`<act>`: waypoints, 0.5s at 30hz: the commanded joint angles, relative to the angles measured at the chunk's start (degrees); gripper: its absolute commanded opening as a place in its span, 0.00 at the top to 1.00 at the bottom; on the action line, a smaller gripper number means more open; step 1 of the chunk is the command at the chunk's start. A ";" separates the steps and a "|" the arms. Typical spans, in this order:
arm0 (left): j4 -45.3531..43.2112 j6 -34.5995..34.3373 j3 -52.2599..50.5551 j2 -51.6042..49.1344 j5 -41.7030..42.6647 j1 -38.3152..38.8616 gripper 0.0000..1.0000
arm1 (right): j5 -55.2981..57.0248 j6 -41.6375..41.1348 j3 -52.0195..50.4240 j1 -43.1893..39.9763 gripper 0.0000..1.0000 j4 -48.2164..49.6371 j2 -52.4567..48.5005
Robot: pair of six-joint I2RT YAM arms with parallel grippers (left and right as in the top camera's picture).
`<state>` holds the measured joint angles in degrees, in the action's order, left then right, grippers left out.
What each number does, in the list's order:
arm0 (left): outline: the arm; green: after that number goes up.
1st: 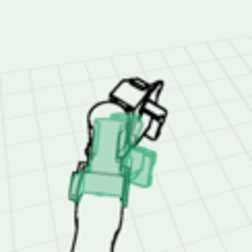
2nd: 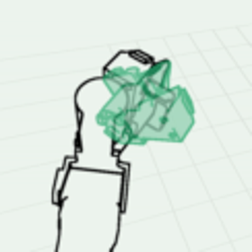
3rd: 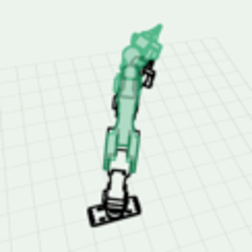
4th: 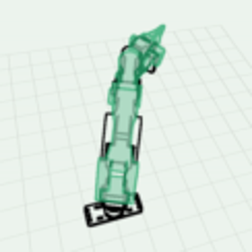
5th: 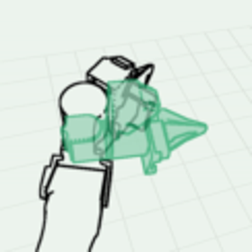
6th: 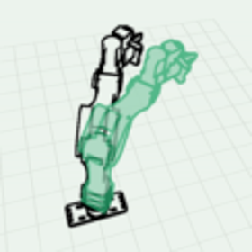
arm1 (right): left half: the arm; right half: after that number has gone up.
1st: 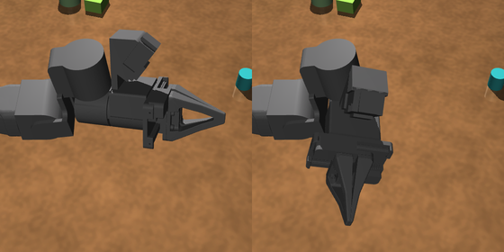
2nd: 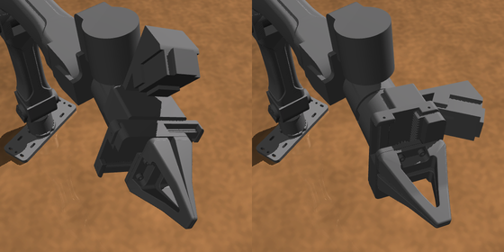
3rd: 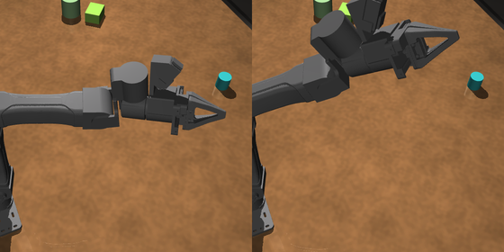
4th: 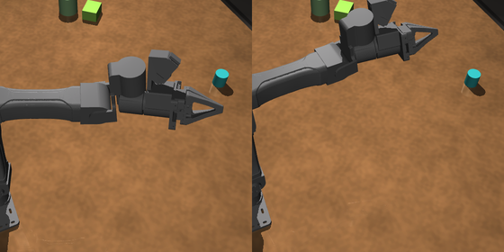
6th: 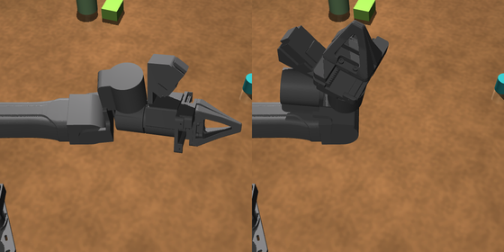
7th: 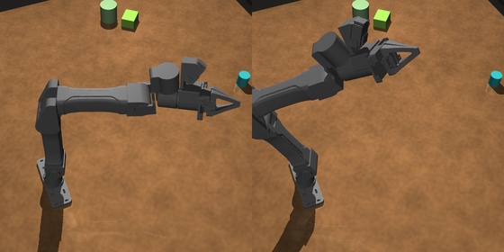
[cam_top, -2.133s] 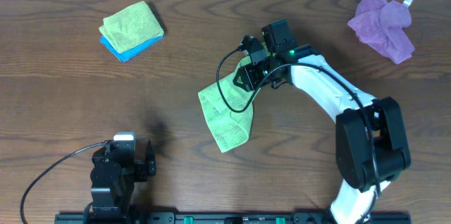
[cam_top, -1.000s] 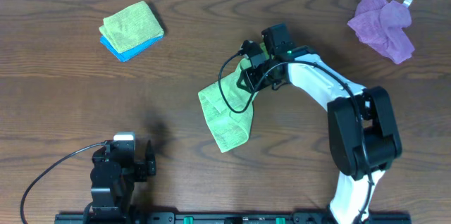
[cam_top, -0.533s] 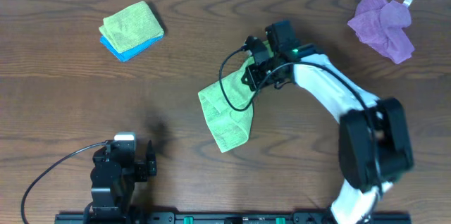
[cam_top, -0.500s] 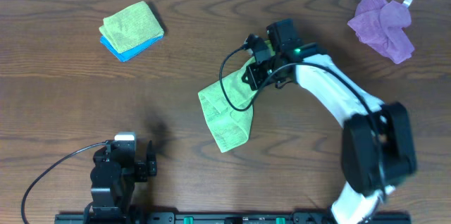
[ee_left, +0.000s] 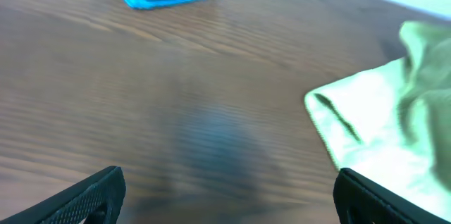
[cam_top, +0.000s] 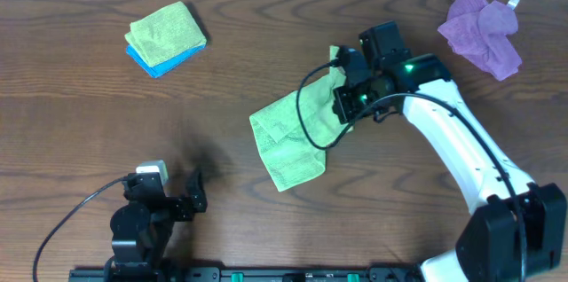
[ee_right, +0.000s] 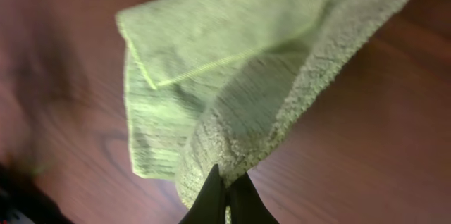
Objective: Fold the cloth
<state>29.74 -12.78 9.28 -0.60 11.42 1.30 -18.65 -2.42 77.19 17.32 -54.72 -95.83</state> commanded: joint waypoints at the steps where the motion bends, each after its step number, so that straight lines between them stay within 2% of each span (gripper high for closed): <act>1: -0.28 -8.50 1.01 0.24 3.28 -0.15 0.04 | 1.77 -1.42 0.26 -2.08 0.98 -1.31 0.70; 8: -0.24 -11.72 6.19 -4.46 7.19 -0.13 0.04 | 1.92 -1.40 -2.32 -5.42 0.98 -2.71 0.70; 15: -0.20 -11.63 15.80 -22.91 12.74 -0.09 0.04 | 1.90 -1.46 -6.47 -6.45 0.98 -0.68 0.70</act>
<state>29.67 -23.79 20.64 -16.93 20.34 1.30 -16.88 -3.03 72.47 11.35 -55.77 -95.83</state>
